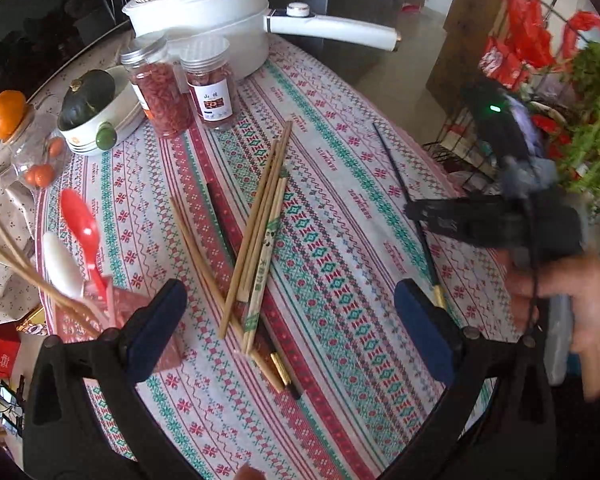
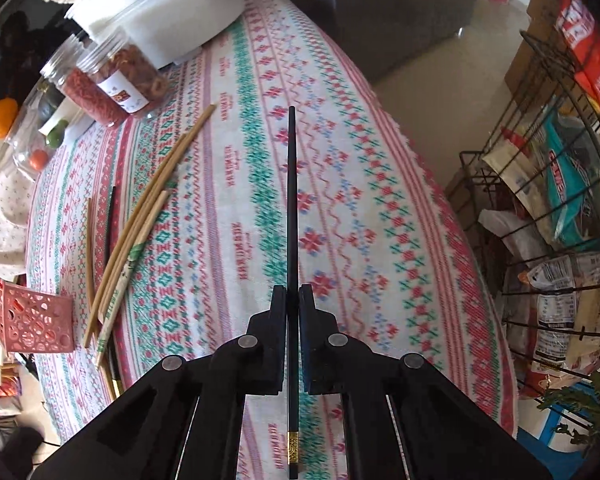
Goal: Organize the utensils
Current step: 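Grasp a wooden chopstick with the left tool while the right tool holds the dark chopstick, then lift the wooden chopstick over the basket with the left tool while the right tool carries the dark chopstick, then drop the wooden chopstick into the basket with the left tool while the right tool drops the dark chopstick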
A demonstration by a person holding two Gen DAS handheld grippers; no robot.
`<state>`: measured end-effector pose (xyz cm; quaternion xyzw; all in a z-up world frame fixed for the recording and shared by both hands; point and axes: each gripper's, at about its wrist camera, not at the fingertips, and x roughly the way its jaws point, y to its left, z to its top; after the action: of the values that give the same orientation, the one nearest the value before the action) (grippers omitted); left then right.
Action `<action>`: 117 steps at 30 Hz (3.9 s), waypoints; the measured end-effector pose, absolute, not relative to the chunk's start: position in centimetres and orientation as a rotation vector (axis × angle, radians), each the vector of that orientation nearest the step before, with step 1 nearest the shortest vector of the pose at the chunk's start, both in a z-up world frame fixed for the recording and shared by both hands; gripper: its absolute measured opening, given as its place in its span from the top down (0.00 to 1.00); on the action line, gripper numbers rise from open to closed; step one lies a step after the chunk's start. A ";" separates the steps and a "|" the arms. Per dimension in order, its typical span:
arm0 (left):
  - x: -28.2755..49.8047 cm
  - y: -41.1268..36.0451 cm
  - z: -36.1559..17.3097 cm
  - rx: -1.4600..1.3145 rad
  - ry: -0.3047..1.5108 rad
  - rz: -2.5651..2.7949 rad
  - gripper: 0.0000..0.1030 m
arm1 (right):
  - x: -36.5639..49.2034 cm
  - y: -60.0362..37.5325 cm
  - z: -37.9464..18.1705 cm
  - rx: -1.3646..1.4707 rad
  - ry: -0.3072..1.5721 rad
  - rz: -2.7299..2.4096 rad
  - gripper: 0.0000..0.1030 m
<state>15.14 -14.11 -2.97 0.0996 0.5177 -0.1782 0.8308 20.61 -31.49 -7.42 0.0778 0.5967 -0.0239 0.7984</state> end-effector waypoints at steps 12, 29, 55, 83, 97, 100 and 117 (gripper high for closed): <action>26.6 -17.4 -9.8 0.216 1.245 -0.195 0.68 | 20.7 -33.3 -7.8 0.206 1.288 0.008 0.95; 29.5 -17.2 -12.9 0.245 1.325 -0.159 0.92 | 21.1 -33.2 -7.4 0.221 1.274 0.044 0.95; 8.5 -4.8 4.7 -0.041 0.679 -0.392 0.93 | 14.6 -27.6 3.0 0.231 0.914 0.170 0.95; 6.8 7.5 5.6 -0.166 0.448 -0.218 0.93 | 10.6 -16.5 9.7 0.148 0.701 0.408 0.95; 11.5 8.5 0.5 -0.310 0.606 -0.269 0.69 | 12.3 -12.3 9.0 0.198 0.725 0.490 0.95; 11.0 8.9 0.9 -0.323 0.607 -0.236 0.57 | 13.0 -11.7 8.2 0.187 0.752 0.483 0.95; 8.6 10.9 -1.5 -0.257 0.833 -0.057 0.03 | 17.2 -7.6 3.1 0.120 0.959 0.473 0.95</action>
<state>8.57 10.91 -1.47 -0.1243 0.4034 -0.0278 0.9061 17.20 -7.57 3.11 0.0571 0.4567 0.2252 0.8588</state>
